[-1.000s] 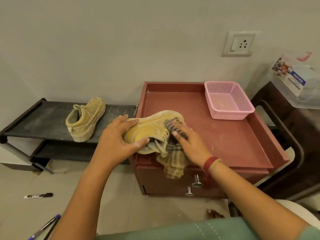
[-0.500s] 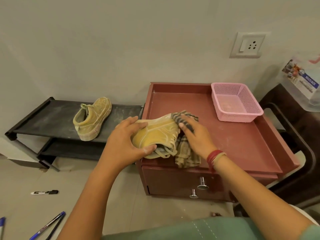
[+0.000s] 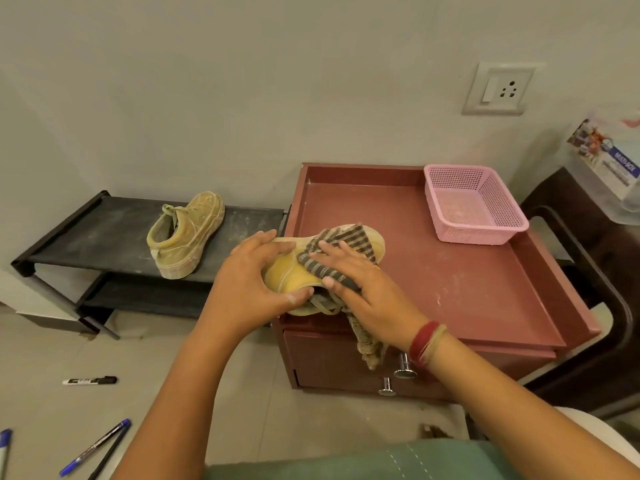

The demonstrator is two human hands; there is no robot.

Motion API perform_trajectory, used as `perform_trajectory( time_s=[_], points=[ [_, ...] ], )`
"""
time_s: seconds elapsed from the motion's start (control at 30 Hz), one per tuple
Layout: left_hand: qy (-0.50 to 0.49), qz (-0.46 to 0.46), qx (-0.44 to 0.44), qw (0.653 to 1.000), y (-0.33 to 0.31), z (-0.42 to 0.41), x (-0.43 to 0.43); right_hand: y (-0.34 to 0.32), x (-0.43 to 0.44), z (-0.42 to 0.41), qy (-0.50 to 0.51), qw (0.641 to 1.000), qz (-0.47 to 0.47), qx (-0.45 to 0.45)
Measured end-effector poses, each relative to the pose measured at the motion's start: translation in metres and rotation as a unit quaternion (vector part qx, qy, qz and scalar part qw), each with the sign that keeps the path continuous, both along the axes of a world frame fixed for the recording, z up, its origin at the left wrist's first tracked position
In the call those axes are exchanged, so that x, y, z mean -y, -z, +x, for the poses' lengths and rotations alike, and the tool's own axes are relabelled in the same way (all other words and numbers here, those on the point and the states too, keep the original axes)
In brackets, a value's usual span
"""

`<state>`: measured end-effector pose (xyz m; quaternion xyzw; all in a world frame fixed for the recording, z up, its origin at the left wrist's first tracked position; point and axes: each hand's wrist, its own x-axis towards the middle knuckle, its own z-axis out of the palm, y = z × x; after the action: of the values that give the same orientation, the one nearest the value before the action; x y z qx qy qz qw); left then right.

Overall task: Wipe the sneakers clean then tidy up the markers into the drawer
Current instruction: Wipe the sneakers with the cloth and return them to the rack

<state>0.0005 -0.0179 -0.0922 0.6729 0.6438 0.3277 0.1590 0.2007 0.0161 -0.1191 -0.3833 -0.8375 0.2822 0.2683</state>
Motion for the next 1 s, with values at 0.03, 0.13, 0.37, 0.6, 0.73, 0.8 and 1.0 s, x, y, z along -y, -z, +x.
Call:
perform_trajectory(
  time_s=[0.03,0.13,0.37,0.6,0.73,0.8,1.0],
  points=[
    [0.000,-0.002,0.000,1.000,0.000,0.000,0.000,0.001,-0.006,0.002,0.020,1.000,0.005,0.009],
    [0.001,-0.009,0.004,1.000,-0.001,0.001,0.001,-0.003,-0.027,0.011,0.192,0.980,-0.048,0.020],
    [0.003,-0.005,0.006,1.000,-0.001,0.001,0.001,-0.002,-0.011,0.000,0.092,0.995,-0.026,0.003],
    [0.000,-0.003,0.001,1.000,0.000,0.001,0.001,-0.002,-0.008,-0.006,0.075,0.997,-0.019,-0.001],
    [-0.002,-0.007,-0.002,1.000,0.000,0.001,0.000,-0.006,-0.014,-0.004,0.158,0.987,-0.034,0.025],
    [-0.001,-0.005,-0.002,1.000,0.001,0.001,0.000,-0.002,-0.007,-0.008,0.089,0.996,-0.013,0.026],
    [-0.004,-0.009,-0.002,1.000,-0.001,0.001,0.000,0.013,-0.011,-0.003,0.167,0.983,-0.063,-0.033]
  ],
)
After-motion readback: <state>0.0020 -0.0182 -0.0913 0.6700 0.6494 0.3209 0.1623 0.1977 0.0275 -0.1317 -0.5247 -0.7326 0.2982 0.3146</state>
